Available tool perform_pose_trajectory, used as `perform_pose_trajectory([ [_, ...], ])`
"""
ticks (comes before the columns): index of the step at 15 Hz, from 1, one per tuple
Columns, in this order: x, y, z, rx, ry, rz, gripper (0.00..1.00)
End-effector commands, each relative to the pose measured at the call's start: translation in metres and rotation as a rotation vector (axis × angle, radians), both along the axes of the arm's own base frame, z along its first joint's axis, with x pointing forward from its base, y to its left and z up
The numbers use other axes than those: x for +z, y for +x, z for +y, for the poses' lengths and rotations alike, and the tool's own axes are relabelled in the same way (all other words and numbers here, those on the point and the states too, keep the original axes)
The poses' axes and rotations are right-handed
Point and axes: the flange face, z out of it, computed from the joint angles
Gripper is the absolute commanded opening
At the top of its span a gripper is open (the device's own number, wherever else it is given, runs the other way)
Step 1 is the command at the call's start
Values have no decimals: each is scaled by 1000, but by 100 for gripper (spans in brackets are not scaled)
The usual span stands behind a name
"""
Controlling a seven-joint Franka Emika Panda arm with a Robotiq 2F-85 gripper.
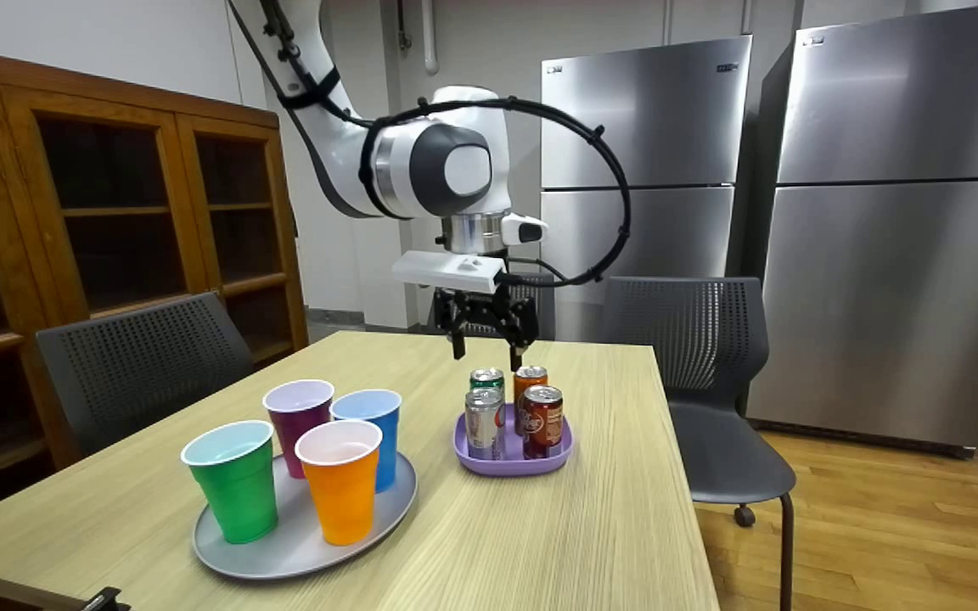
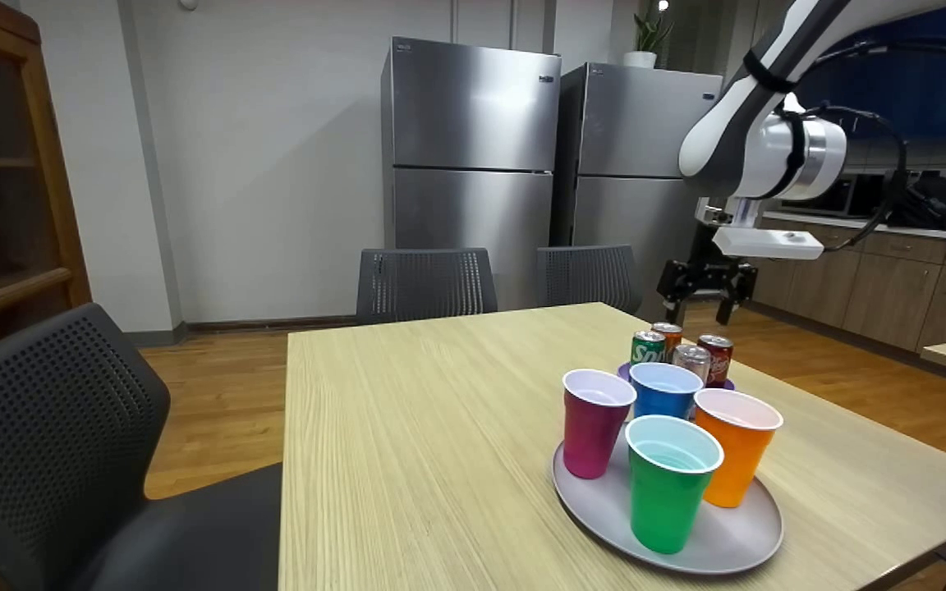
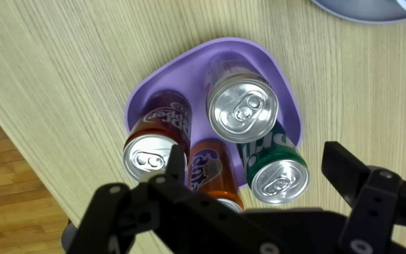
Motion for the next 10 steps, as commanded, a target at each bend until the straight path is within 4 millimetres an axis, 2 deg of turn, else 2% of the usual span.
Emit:
perform_pose_trajectory([
  [1,36,-19,13,19,-4,-52,100],
  [10,114,-39,61,92,-33,-149,100],
])
